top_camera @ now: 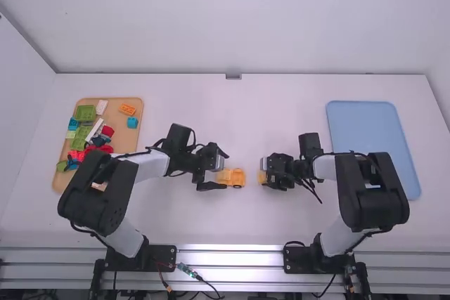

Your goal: Assemble lego blocks to make yellow taxi

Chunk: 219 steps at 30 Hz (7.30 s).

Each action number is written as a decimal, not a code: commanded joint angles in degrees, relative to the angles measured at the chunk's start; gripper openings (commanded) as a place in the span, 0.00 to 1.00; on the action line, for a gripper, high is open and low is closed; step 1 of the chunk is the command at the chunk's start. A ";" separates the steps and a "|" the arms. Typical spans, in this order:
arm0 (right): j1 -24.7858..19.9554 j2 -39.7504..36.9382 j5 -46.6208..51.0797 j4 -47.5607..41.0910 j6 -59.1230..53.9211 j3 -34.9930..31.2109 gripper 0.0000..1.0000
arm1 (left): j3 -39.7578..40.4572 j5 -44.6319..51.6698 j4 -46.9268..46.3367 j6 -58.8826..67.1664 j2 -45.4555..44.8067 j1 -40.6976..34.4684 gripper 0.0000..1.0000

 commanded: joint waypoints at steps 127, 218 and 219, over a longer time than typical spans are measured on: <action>16.15 -2.60 1.27 -2.91 21.79 6.73 0.00 | -5.33 -13.81 30.36 -14.38 15.43 -6.54 0.46; 16.57 -2.93 2.14 0.07 20.90 6.73 0.51 | -6.12 -9.75 30.03 -12.92 15.43 -6.60 0.42; 16.57 -2.93 2.14 0.07 20.90 6.73 0.51 | -6.12 -9.75 30.03 -12.92 15.43 -6.60 0.42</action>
